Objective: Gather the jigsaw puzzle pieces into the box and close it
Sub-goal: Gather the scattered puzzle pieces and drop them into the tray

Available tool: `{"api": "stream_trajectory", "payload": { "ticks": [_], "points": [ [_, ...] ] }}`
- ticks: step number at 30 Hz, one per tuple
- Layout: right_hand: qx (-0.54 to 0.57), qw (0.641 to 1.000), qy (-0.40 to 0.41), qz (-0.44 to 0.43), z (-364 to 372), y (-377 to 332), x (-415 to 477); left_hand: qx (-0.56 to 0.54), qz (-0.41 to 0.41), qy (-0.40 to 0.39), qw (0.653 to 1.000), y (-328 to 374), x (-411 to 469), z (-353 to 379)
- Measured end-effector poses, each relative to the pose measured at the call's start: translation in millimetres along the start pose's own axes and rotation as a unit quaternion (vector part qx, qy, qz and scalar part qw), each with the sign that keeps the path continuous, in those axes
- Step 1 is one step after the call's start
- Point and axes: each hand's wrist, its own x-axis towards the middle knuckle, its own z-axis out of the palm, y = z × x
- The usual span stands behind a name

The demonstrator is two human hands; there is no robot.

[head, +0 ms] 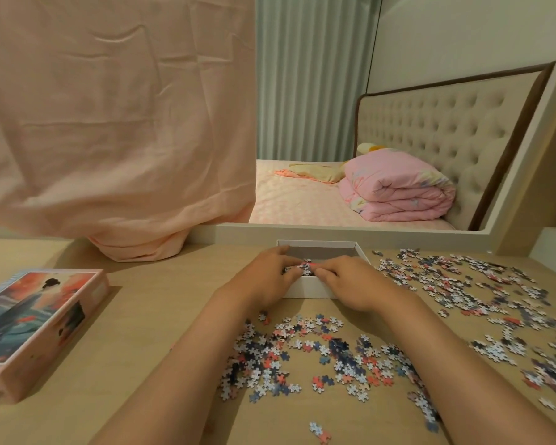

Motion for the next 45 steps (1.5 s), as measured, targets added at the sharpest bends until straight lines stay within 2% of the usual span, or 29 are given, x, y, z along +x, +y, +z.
{"api": "stream_trajectory", "payload": {
  "ticks": [3,5,10,12,14,16,19,22,25,28,36,42,45],
  "points": [
    [-0.022,0.999,-0.039,-0.009,0.2,-5.9,-8.6,0.0,0.003,-0.026,1.0,1.6,-10.8,-6.7],
    [-0.019,0.998,-0.051,-0.015,1.0,-12.4,-14.3,0.007,0.005,-0.015,1.0,1.2,-20.0,-12.3],
    [-0.021,0.996,0.016,-0.083,-5.0,-45.6,-31.9,0.058,0.007,0.045,0.997,-6.5,-57.8,-35.2],
    [-0.016,0.993,0.016,-0.114,-6.9,-63.4,-42.4,0.068,0.011,0.058,0.996,-9.2,-80.0,-45.1],
    [0.013,0.993,-0.026,-0.116,-6.8,-74.3,-51.1,0.065,-0.017,0.016,0.998,-9.9,-100.8,-53.2],
    [0.035,0.986,-0.108,-0.119,-4.8,-81.5,-60.5,0.072,-0.064,-0.082,0.992,-10.3,-122.2,-59.3],
    [-0.01,0.969,-0.21,-0.129,2.1,-81.5,-71.9,0.114,-0.107,-0.203,0.967,-11.1,-147.9,-61.9],
    [-0.064,0.958,-0.258,-0.111,8.4,-71.9,-84.3,0.157,-0.109,-0.231,0.954,-12.7,-165.6,-57.9],
    [-0.082,0.953,-0.274,-0.099,17.4,-56.3,-93.6,0.182,-0.078,-0.224,0.954,-19.0,-174.4,-46.8],
    [-0.075,0.959,-0.257,-0.094,25.0,-42.6,-96.3,0.178,-0.052,-0.192,0.964,-27.4,-171.4,-36.2],
    [-0.04,0.989,-0.11,-0.088,41.9,-23.3,-83.6,0.127,0.0,-0.096,0.987,-14.9,-144.8,-17.5],
    [0.06,0.992,-0.053,-0.095,39.8,-16.4,-80.5,0.051,0.034,-0.068,0.996,5.1,-123.7,-2.5],
    [0.115,0.991,-0.012,-0.065,32.8,-11.1,-81.0,-0.012,0.05,-0.049,0.997,13.9,-116.8,-0.6]
  ]
}}
